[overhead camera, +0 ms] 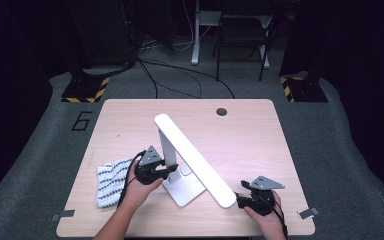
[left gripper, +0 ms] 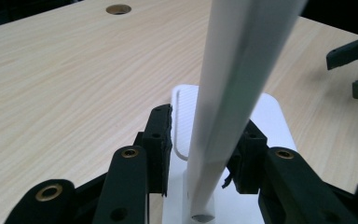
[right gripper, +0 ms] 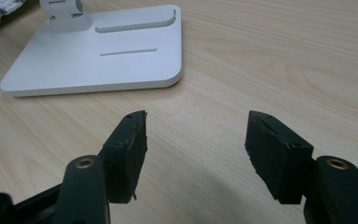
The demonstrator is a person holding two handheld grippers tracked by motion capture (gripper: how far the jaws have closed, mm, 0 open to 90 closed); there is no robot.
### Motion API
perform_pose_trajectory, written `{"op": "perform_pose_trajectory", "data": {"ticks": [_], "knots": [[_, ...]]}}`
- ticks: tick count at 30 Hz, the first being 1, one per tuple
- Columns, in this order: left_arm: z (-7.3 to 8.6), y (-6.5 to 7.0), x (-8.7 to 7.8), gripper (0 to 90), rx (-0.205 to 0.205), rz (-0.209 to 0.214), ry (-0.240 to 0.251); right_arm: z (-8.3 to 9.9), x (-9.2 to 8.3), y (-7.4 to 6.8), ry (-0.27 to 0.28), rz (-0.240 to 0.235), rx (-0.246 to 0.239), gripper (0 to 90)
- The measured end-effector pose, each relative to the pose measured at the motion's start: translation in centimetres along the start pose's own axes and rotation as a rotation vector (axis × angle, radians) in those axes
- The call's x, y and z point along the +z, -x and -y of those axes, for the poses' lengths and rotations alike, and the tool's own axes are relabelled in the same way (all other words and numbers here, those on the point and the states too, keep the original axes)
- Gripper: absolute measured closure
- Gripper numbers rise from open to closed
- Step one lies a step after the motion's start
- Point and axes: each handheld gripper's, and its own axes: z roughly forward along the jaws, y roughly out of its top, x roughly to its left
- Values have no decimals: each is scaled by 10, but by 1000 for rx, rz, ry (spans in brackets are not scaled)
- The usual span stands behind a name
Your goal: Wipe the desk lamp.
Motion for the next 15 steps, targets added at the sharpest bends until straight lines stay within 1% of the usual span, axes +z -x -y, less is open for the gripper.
{"op": "perform_pose_trajectory", "data": {"ticks": [2,3,4,5,7,9,10,11,13,14,15], "knots": [[1,-2,1,639,-6,-12,8,0,0,0,2,-2,-5,385],[1,-2,1,627,-18,-12,6,0,0,0,1,-4,-5,385],[1,-2,1,617,-18,-16,12,0,0,0,2,-3,-6,385],[1,-3,1,609,-12,-18,7,0,0,0,2,-3,-6,385],[1,-5,1,589,-16,-23,8,0,0,0,3,-2,-6,385],[1,-7,1,571,-19,-38,9,0,0,0,3,-4,-7,385],[1,-7,2,557,-38,-38,19,0,0,0,3,-6,-9,385],[1,-9,2,549,-34,-46,19,0,0,0,3,-6,-8,385],[2,-10,3,538,-50,-49,26,0,0,0,2,-5,-7,385],[2,-11,3,538,-49,-51,27,0,0,0,-1,-7,-9,385],[2,-11,3,532,-58,-58,26,0,1,0,1,-7,-14,385]]}}
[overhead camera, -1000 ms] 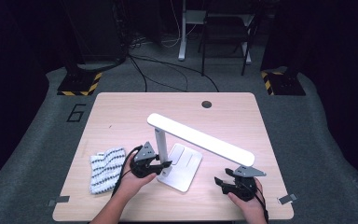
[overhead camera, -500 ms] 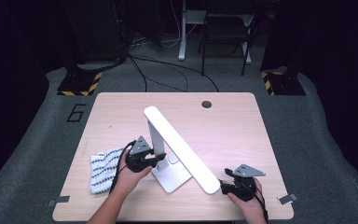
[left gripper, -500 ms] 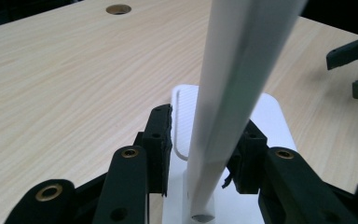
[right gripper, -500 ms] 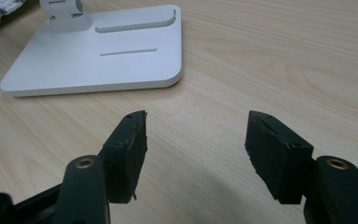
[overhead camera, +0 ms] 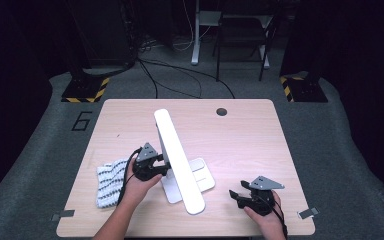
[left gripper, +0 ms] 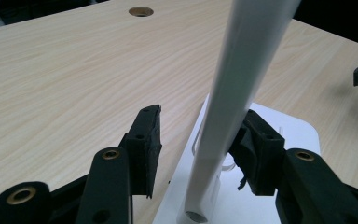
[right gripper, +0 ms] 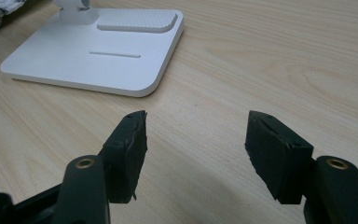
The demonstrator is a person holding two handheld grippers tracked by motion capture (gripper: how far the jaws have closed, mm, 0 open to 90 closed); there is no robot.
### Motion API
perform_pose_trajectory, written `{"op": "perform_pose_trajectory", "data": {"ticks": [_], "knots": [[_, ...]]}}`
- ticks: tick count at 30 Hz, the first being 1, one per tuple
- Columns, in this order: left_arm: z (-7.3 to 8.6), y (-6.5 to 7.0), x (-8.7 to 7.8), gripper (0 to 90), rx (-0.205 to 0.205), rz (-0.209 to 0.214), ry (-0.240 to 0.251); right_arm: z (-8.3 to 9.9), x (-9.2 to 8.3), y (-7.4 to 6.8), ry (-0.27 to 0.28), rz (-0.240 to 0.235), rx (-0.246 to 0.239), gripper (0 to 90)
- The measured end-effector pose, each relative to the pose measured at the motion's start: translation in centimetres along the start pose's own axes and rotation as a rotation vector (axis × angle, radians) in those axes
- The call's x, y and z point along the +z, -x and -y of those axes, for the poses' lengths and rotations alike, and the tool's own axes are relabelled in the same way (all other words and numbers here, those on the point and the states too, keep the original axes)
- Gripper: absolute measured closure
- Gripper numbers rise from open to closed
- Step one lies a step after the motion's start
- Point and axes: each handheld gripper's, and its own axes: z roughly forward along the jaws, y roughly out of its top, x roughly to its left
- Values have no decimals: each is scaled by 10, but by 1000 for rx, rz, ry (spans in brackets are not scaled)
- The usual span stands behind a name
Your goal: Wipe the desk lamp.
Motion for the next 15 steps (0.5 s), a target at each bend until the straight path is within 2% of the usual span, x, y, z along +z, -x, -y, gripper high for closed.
{"op": "perform_pose_trajectory", "data": {"ticks": [3,8,10,13,15], "knots": [[-2,-3,0,497,-2,-12,-13,0,0,-1,-2,0,3,385],[-4,-3,-4,443,-9,-29,-7,0,0,-1,2,1,3,385],[-3,-1,-7,421,-34,-29,15,0,0,-1,-1,-1,3,385],[-3,3,-12,421,-9,-32,7,0,0,-1,-1,-2,3,385],[-3,5,-17,483,1,-29,7,0,0,-1,0,-1,3,385]]}}
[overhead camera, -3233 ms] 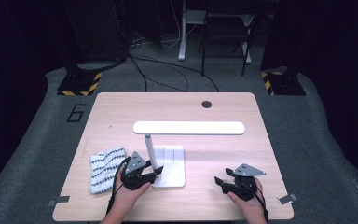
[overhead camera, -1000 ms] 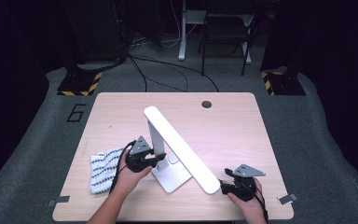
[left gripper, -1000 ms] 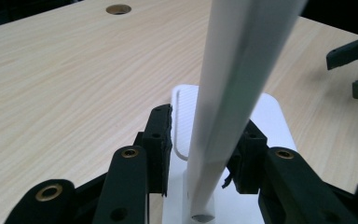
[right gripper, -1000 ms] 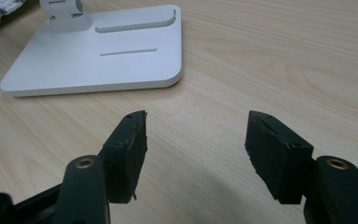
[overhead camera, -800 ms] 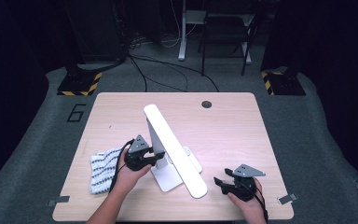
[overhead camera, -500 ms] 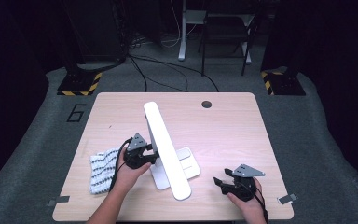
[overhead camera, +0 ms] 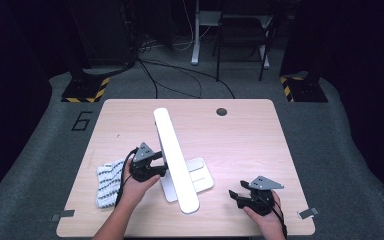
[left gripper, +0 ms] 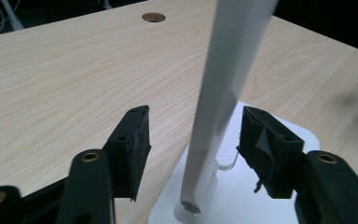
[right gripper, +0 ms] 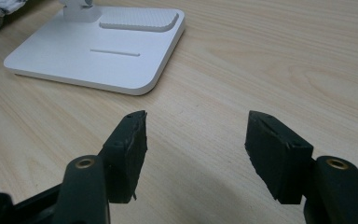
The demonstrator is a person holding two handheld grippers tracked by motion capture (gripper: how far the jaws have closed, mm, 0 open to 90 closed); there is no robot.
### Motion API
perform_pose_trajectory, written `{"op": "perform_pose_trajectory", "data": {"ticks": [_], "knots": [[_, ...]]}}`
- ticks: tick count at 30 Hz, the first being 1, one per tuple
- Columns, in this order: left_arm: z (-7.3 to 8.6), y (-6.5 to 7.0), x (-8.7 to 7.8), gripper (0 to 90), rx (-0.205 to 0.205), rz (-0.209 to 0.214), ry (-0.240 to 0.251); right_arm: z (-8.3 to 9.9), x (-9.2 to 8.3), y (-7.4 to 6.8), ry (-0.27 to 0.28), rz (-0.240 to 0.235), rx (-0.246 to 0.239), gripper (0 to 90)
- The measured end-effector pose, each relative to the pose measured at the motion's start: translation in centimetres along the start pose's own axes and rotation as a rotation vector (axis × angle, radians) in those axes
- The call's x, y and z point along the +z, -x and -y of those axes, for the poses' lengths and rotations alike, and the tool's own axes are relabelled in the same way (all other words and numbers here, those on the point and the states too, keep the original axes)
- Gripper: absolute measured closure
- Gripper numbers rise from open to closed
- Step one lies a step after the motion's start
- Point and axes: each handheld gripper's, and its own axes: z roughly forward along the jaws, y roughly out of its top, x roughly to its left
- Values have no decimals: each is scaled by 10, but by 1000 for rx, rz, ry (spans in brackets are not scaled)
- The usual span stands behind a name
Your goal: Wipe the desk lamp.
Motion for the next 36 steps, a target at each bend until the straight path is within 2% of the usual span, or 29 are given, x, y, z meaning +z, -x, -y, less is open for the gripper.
{"op": "perform_pose_trajectory", "data": {"ticks": [5,9,10,11,14,17,18,21,23,25,26,30,32,36], "knots": [[0,0,-7,623,-8,5,3,0,0,-1,3,0,3,385],[0,1,-7,688,8,20,-6,0,1,0,-2,2,4,385],[0,0,-7,696,22,18,-11,0,1,0,-3,2,3,385],[0,0,-6,700,10,16,-2,0,1,0,-3,2,3,385],[-2,-2,-5,693,16,13,-9,0,1,-1,0,2,0,385],[-5,-3,0,681,15,-10,-2,0,1,-1,-3,0,0,385],[-6,-4,0,675,18,-10,-14,0,1,-1,-2,2,2,385],[-7,-7,4,652,-2,-11,-13,0,1,0,2,0,-3,385],[-9,-10,6,608,-3,-35,-17,0,1,-1,0,0,-2,385],[-9,-13,8,558,-23,-51,-6,0,1,-1,1,-1,0,385],[-9,-15,7,552,-31,-45,-11,0,2,-1,1,-2,-1,385],[-8,-20,6,490,-57,-65,-15,0,2,-2,-3,-3,-1,385],[-7,-21,5,472,-61,-70,-12,0,2,-2,-3,-3,0,385],[-7,-19,-1,454,-55,-52,-11,0,3,-2,-2,-5,-6,385]]}}
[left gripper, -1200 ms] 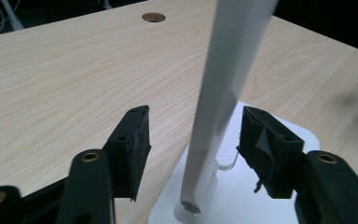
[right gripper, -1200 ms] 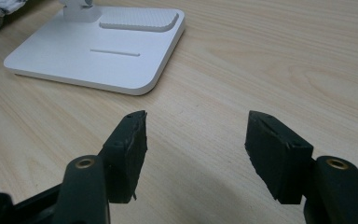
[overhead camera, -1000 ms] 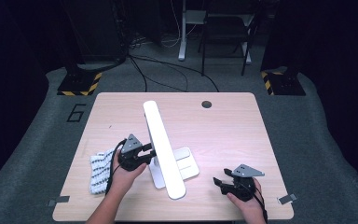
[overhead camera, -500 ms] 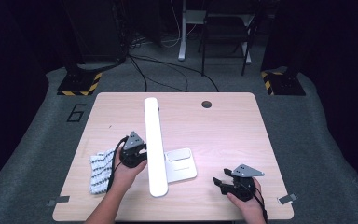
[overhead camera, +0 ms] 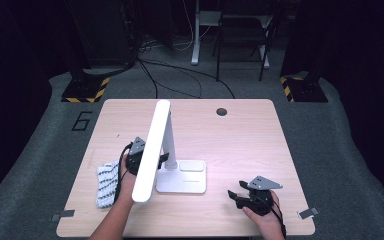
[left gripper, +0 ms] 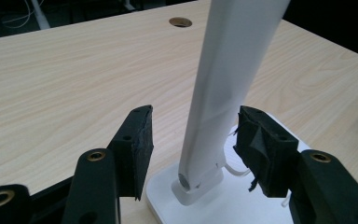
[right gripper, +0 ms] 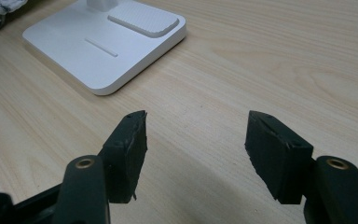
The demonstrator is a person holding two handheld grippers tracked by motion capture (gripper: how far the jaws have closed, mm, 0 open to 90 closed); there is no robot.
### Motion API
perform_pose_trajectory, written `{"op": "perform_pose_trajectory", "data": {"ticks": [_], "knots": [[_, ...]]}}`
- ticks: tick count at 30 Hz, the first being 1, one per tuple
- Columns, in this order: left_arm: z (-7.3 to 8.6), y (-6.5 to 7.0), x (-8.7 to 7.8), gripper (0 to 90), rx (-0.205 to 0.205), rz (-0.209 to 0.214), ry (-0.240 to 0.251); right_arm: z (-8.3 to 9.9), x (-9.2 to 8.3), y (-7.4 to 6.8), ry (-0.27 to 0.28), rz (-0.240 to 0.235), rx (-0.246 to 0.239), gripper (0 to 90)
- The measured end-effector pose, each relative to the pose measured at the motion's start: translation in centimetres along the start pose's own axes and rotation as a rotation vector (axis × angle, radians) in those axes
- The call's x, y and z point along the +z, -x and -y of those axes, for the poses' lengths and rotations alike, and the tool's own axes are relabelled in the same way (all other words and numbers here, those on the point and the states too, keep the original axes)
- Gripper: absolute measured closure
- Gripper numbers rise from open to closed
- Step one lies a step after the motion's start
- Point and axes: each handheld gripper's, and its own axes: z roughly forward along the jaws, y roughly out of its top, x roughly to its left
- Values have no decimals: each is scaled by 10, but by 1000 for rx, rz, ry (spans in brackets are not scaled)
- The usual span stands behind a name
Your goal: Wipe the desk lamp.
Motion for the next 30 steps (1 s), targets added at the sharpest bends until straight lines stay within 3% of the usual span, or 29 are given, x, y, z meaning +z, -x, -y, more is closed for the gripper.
{"op": "perform_pose_trajectory", "data": {"ticks": [5,10,13,14,15,27,28,30], "knots": [[4,9,-9,444,16,26,-3,0,1,-1,-8,0,-6,385],[11,17,-30,420,32,35,-10,0,-1,0,0,5,5,385],[18,17,-44,411,13,46,-1,0,-1,0,3,4,5,385],[20,15,-49,409,28,46,-6,0,-1,0,5,0,1,385],[23,15,-52,409,12,46,2,-1,-1,0,3,3,2,385],[50,13,-76,395,-20,25,-2,-1,0,0,4,9,0,385],[52,13,-77,393,2,19,-6,-1,0,0,5,6,5,385],[56,13,-80,392,-2,11,-5,-1,-1,1,5,6,8,385]]}}
